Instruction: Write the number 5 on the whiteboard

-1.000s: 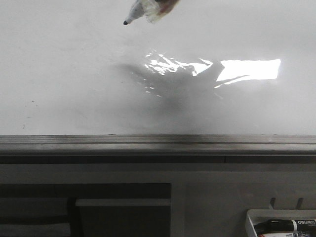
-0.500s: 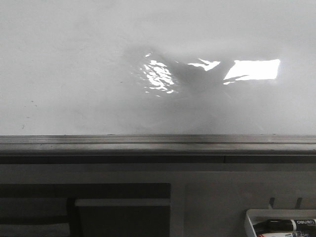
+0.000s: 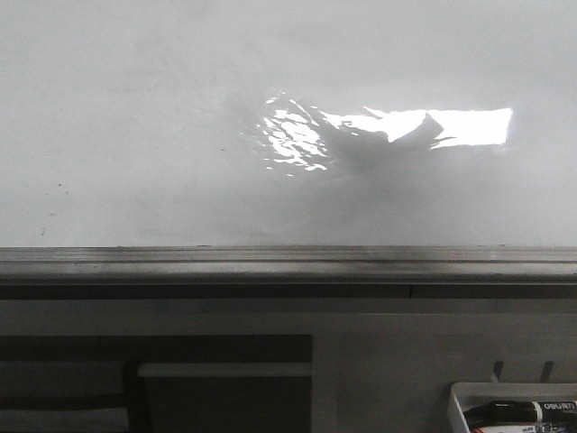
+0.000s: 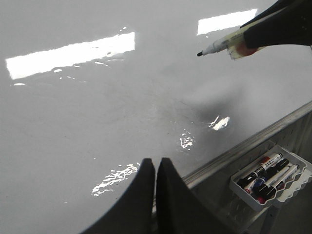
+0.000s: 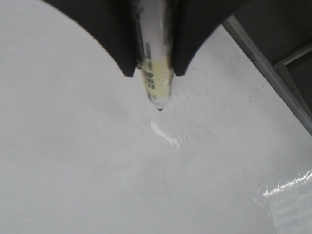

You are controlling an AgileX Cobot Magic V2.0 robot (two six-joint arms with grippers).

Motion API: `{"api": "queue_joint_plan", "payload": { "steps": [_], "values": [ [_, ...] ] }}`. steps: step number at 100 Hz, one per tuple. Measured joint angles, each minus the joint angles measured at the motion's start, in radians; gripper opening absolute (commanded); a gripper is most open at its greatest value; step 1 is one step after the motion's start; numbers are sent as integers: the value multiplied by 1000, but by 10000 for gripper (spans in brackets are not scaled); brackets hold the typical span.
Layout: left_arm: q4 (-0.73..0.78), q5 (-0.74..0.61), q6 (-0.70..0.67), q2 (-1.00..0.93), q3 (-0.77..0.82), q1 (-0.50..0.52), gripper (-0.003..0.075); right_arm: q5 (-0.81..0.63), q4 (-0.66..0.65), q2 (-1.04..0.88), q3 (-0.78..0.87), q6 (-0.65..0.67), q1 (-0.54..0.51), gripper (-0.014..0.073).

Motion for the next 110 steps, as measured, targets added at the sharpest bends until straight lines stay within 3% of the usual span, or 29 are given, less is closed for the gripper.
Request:
{"api": "queue_joint_plan", "payload": {
  "steps": [63, 110],
  "values": [
    [-26, 0, 0, 0, 0, 0, -20, -103, -1, 141, 2, 3, -5, -40],
    [-26, 0, 0, 0, 0, 0, -20, -82, -2, 160, 2, 3, -41, -40]
  ]
}}
